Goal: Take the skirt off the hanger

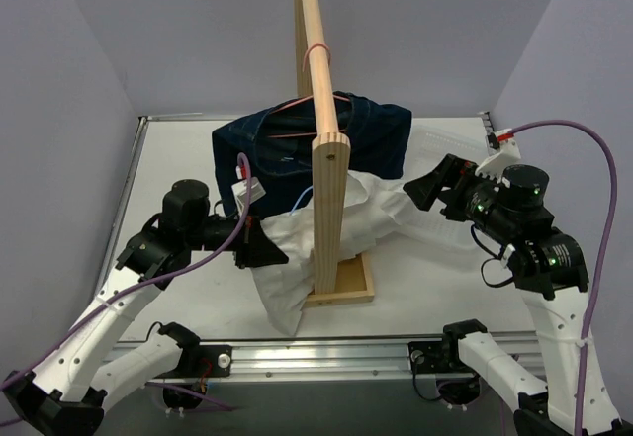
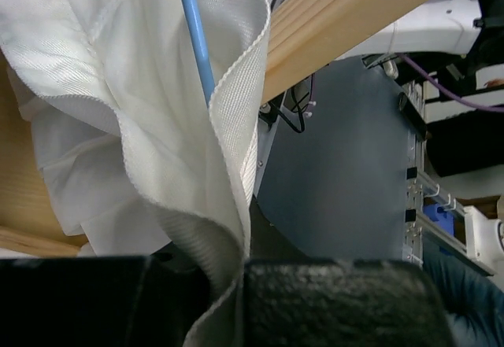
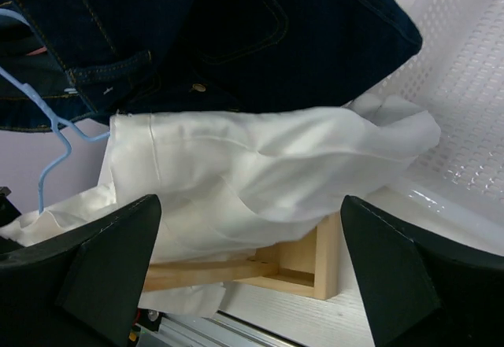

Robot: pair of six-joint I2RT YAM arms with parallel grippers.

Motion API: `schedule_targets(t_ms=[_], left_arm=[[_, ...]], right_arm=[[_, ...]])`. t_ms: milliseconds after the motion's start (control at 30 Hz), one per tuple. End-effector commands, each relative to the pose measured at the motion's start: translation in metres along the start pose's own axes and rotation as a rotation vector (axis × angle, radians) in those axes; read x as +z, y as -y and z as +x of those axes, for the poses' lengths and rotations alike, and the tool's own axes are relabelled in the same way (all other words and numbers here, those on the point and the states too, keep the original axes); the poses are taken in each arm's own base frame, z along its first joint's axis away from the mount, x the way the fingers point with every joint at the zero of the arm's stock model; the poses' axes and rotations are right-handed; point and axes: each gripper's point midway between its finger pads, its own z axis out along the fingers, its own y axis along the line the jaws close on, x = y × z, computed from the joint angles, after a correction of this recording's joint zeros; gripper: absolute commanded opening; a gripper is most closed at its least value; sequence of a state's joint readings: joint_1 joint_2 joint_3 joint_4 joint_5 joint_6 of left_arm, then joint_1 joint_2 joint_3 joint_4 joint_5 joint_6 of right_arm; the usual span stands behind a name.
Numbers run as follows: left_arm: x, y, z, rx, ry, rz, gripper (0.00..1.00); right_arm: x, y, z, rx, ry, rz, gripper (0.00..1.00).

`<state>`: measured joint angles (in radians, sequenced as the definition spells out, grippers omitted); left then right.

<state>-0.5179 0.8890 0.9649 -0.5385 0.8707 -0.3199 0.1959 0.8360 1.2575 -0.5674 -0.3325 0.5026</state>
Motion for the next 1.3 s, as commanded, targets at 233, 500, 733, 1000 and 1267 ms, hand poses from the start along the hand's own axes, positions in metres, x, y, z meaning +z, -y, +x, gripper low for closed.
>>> schedule_targets(t_ms=[233,500,733,1000,1267], left_arm=[[0.009,0.053,-0.016,0.193,-0.028,0.154,0.02],[-0.015,0.049,-0.031,0.216,0.077,-0.018,0.02],[-0.035,0.089,-0.04,0.304,0.207,0.113,0.02],[-0.009,0.074,-0.027,0.233,0.075,0.164,0.02],[0.012,0.07,-0.026,0.229,0.028,0.216,0.02]], right_arm=[[0.02,-0.036,-0.031,-0.015,0.023,-0.157,0.82],[0.026,-0.051,-0.038,0.008,0.024,-0.231,0.75],[0.026,-0.048,-0.032,0.012,0.018,-0.229,0.75],[0.02,-0.052,-0.035,0.006,0.035,-0.241,0.75],[0.019,-0.055,-0.041,-0.009,0.047,-0.245,0.75]])
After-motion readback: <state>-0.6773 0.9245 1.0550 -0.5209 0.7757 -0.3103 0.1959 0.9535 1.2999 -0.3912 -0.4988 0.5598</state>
